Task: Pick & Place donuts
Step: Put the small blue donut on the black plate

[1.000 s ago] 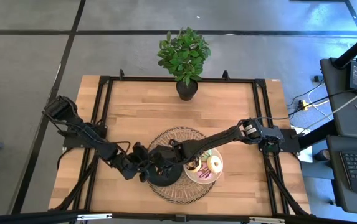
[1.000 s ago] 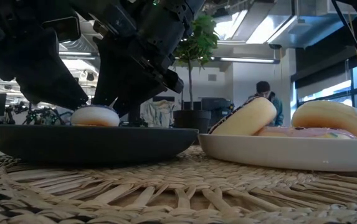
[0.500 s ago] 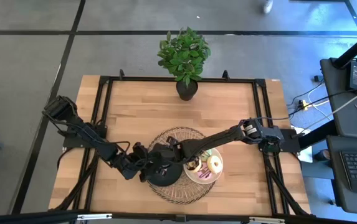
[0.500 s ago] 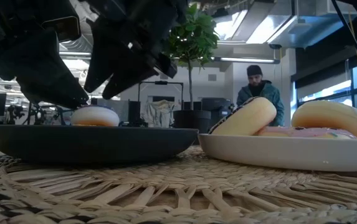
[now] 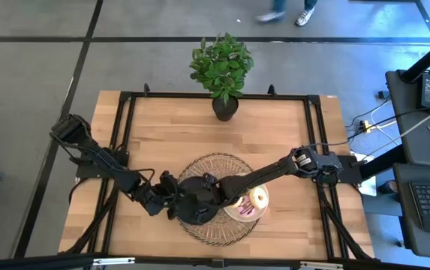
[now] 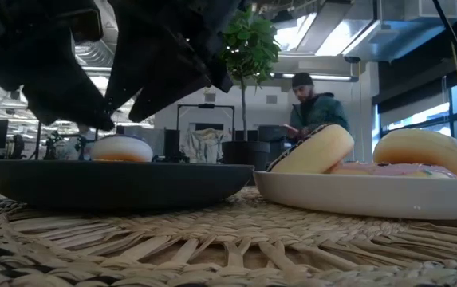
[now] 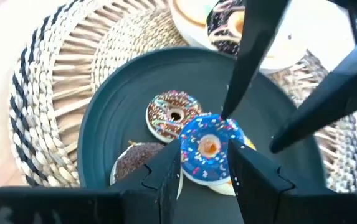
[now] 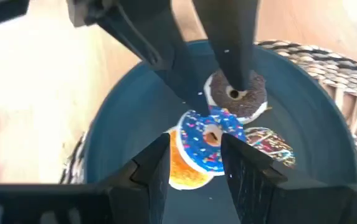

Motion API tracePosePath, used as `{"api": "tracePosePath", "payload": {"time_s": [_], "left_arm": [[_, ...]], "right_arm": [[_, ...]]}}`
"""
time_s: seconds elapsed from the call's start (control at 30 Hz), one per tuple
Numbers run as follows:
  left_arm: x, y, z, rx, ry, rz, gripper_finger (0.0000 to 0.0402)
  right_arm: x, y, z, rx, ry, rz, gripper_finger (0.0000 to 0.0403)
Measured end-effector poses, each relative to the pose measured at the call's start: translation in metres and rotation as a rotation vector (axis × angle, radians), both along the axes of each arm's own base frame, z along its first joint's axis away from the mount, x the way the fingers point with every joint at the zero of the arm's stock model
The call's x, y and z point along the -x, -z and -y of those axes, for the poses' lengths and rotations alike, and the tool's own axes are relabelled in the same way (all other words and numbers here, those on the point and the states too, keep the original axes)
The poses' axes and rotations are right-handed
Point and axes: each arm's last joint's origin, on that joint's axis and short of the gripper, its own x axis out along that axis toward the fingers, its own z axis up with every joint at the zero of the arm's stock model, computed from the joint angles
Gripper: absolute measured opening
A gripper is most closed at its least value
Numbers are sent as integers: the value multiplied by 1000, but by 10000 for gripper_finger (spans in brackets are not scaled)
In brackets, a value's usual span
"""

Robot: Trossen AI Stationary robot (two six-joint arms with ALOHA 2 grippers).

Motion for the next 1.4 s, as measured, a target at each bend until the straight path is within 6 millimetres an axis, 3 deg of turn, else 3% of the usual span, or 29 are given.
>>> {"api": "tracePosePath", "payload": {"time_s": [0.4, 1.4], "left_arm": [[3, -17, -3, -5, 18, 54, 127], [3, -17, -3, -5, 19, 56, 127]], "right_arm": [[4, 11, -1, 26, 34, -3, 145], [4, 12, 0, 57, 22, -5, 145]]}}
